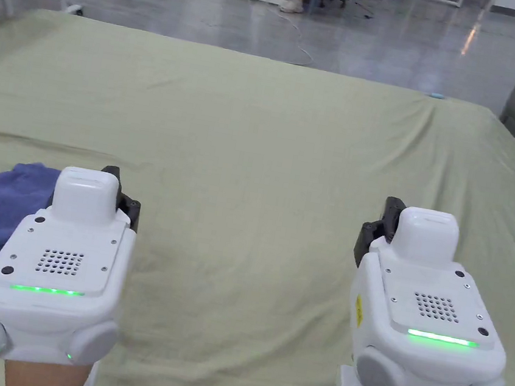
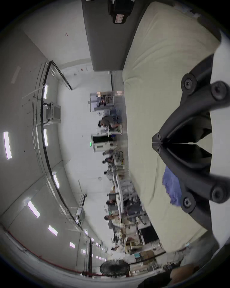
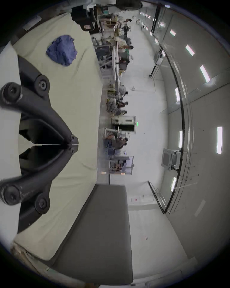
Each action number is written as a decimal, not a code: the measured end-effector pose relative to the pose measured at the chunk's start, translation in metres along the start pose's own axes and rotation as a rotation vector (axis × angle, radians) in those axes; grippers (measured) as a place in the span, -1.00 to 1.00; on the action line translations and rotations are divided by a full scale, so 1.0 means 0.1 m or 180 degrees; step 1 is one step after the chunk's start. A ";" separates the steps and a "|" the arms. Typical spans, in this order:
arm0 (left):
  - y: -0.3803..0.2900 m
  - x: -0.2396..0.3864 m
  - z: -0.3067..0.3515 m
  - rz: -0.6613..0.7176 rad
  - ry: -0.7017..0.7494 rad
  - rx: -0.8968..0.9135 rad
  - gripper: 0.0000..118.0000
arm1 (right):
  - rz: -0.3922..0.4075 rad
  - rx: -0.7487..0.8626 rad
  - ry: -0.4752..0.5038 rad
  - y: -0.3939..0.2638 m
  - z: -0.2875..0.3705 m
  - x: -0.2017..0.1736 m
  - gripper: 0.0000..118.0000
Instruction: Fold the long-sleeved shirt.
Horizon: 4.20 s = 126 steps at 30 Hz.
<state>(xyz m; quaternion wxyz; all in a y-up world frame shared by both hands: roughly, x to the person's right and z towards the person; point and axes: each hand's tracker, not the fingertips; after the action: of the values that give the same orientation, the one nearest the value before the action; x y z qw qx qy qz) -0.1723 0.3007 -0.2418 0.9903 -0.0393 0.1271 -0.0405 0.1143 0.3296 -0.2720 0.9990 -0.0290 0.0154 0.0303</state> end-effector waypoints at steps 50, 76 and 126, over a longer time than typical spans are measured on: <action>0.00 -1.05 -1.96 0.1155 -0.0867 -0.1992 -0.90 | 0.0173 -0.0606 0.1162 -0.54 -0.77 -1.33 -1.00; 0.11 2.17 -1.18 0.0504 -0.2587 -0.1698 1.00 | -0.0116 -0.0839 -0.0417 -0.37 0.00 1.04 -1.00; -0.86 2.12 -2.82 -0.0302 -0.1639 -0.2940 -1.00 | -0.0242 -0.1770 -0.0188 -0.92 -0.58 0.96 -0.29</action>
<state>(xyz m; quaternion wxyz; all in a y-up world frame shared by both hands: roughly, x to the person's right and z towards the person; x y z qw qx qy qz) -0.0454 0.1772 -0.5594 0.8661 -0.4857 -0.1176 -0.0140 0.2141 0.2405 -0.3277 0.9531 -0.3015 -0.0238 -0.0033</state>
